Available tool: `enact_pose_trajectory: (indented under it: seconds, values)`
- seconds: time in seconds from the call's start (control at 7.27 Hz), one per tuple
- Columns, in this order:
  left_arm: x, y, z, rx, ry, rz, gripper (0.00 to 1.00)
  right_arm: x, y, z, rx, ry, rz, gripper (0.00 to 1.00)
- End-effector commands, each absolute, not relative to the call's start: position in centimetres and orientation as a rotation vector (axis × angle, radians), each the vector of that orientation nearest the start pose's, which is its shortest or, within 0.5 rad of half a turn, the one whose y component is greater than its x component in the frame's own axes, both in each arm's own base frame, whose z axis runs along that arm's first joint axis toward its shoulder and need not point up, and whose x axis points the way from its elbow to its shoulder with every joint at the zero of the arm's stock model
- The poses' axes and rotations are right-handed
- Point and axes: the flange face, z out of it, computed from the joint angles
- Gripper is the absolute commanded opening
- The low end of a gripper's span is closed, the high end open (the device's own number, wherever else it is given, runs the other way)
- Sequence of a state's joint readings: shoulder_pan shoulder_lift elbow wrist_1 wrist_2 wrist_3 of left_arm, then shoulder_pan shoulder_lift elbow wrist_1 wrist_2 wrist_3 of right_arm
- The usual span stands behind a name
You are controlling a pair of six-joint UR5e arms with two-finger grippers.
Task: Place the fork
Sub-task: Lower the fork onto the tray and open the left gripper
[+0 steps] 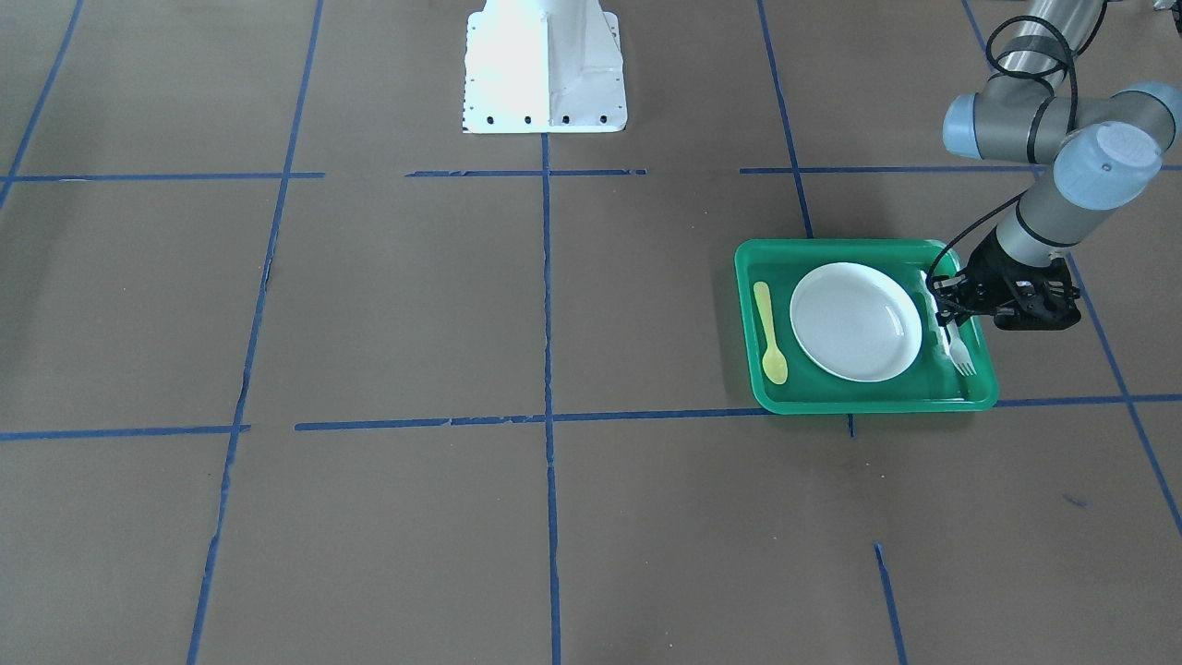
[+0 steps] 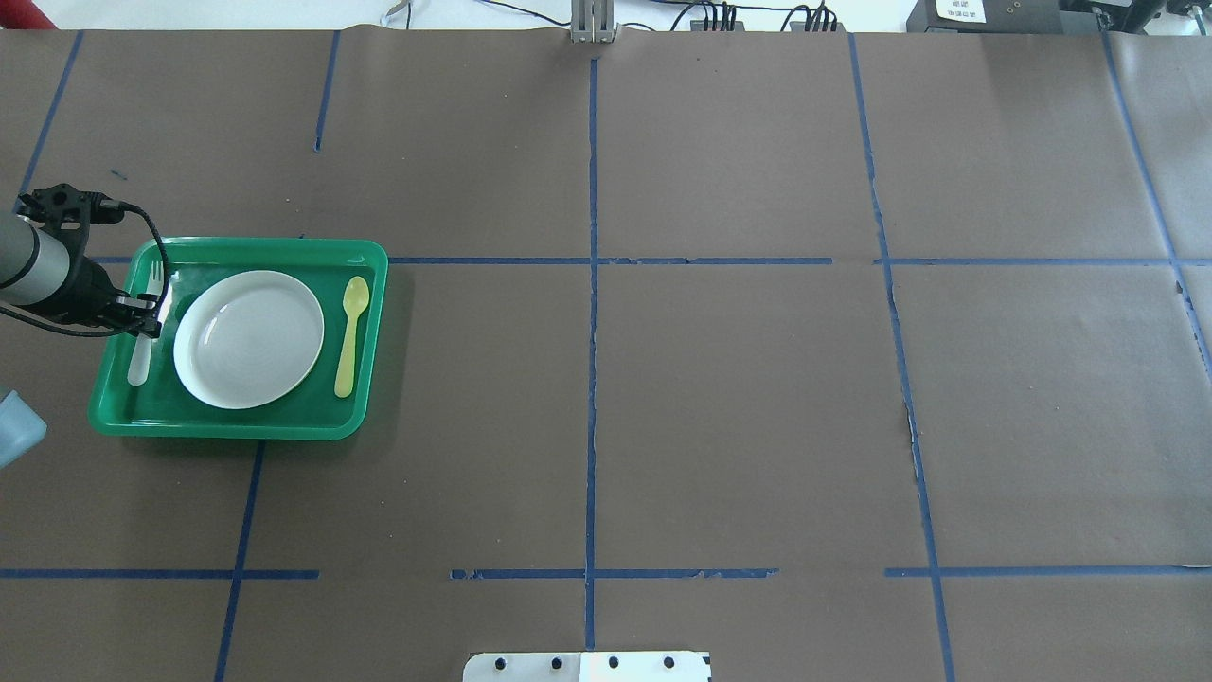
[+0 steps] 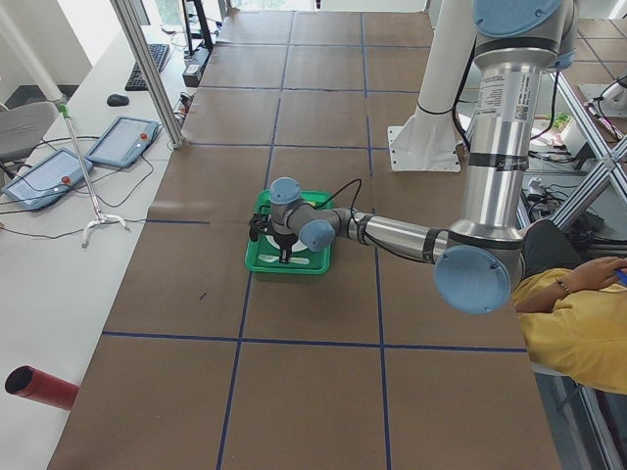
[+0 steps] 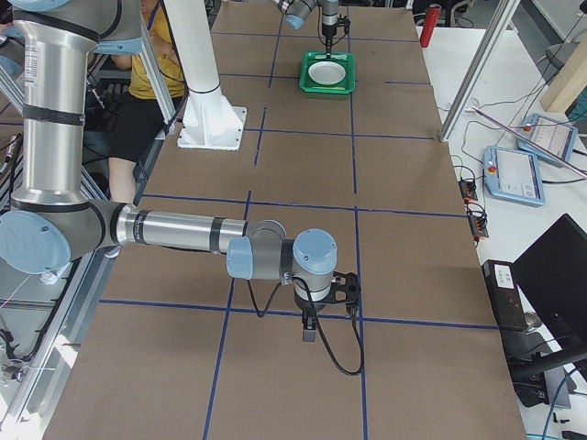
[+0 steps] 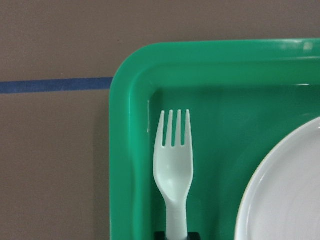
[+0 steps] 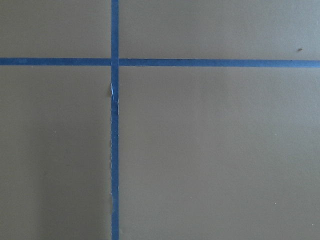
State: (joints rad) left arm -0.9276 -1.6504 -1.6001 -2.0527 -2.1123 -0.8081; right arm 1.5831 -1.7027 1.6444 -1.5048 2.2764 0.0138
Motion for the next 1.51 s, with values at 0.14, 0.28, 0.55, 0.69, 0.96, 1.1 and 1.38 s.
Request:
enact_pose_trajectory:
  seconds: [0.14, 0.28, 0.55, 0.69, 0.96, 1.1, 1.38]
  values:
    - [27.1, -49.7, 56.1, 0.069, 0.773, -0.019, 0.00, 7.4, -43.5, 68.2, 0.007, -0.706, 0.022, 1.00]
    - [27.1, -49.7, 56.1, 0.071, 0.773, -0.017, 0.32, 7.4, -43.5, 68.2, 0.007, -0.706, 0.022, 1.00]
    - [27.1, -49.7, 55.2, 0.082, 0.785, -0.012, 0.54, 7.4, -43.5, 68.2, 0.007, -0.706, 0.022, 1.00]
    - [27.0, -49.6, 54.5, 0.090, 0.794, -0.009, 0.53, 7.4, -43.5, 68.2, 0.007, -0.706, 0.022, 1.00]
    - [25.7, -49.5, 52.0, 0.091, 0.853, -0.002, 0.52, 7.4, -43.5, 68.2, 0.007, -0.706, 0.022, 1.00]
    - [22.7, -50.5, 50.8, 0.112, 0.880, -0.034, 0.52, 7.4, -43.5, 68.2, 0.008, -0.706, 0.022, 1.00]
    - [17.7, -50.4, 51.5, 0.156, 0.871, -0.055, 0.90, 7.4, -43.5, 68.2, 0.008, -0.706, 0.022, 1.00]
